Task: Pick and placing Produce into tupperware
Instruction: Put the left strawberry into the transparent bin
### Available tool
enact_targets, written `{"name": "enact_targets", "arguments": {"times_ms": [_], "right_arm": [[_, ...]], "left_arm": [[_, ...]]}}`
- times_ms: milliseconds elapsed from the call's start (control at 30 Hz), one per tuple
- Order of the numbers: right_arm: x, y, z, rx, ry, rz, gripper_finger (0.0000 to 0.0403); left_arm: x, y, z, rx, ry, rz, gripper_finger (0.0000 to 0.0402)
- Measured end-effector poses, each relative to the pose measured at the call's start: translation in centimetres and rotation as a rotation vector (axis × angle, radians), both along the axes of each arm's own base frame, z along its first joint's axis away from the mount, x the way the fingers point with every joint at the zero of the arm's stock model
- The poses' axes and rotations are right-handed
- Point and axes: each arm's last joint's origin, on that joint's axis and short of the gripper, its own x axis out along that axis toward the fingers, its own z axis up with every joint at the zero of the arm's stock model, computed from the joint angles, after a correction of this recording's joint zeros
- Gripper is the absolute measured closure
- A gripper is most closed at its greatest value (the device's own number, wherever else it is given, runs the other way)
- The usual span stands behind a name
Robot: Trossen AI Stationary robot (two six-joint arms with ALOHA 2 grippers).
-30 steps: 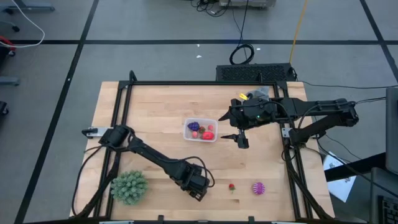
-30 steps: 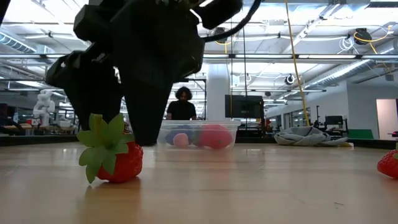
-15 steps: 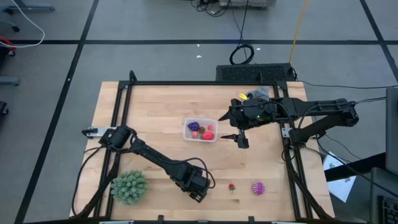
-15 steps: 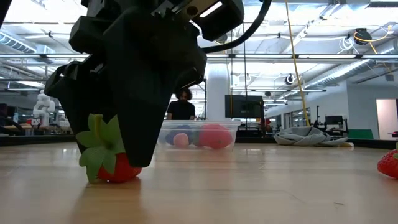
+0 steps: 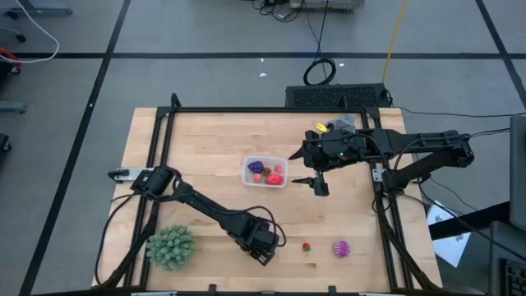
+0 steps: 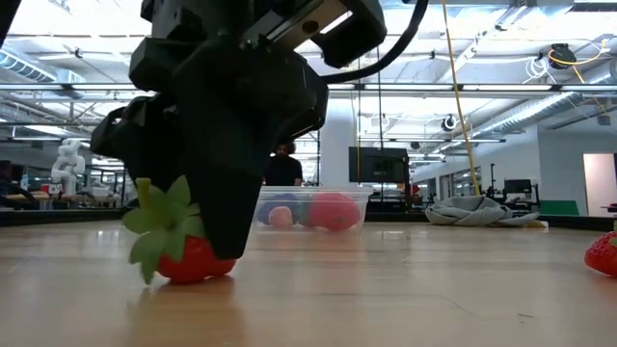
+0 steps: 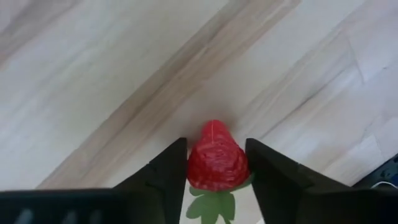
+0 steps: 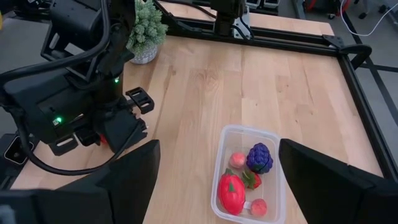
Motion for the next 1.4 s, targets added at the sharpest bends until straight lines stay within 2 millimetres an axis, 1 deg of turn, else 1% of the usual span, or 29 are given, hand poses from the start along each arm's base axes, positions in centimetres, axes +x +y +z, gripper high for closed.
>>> {"name": "enact_targets", "arguments": {"times_ms": [100,167,400,633,733,900,1067,1233,1400], "right_arm": [[0.0,0.0,0.0,0.000,0.000,0.000,0.0083],[0.0,0.0,0.0,0.000,0.000,0.000,0.0083],[0.0,0.0,0.0,0.000,0.000,0.000,0.0083],[0.0,0.0,0.0,0.000,0.000,0.000,0.0083],[0.0,0.0,0.0,0.000,0.000,0.000,0.0083],[0.0,0.0,0.0,0.000,-0.001,0.000,0.0083],[0.0,0.0,0.0,0.000,0.000,0.000,0.0083],[0.0,0.0,0.0,0.009,0.000,-0.006,0.0083],[0.1,0.0,0.1,0.019,-0.013,-0.012,0.0083]], "left_arm": [[0.1,0.0,0.0,-0.002,-0.010,-0.005,0.0268],[0.1,0.0,0.0,-0.004,-0.009,-0.005,0.0273],[0.1,0.1,0.0,-0.004,-0.010,-0.008,0.0259],[0.5,0.8,0.1,-0.016,-0.012,-0.023,0.0257],[0.3,1.3,0.7,-0.013,-0.005,-0.026,0.0257],[-0.7,2.7,3.5,0.046,-0.005,-0.002,0.0257],[-2.3,4.8,7.9,0.150,-0.056,0.050,0.0257],[-4.1,8.2,12.1,0.241,-0.096,0.111,0.0256],[-5.3,12.7,15.6,0.305,-0.191,0.148,0.0256]]}}
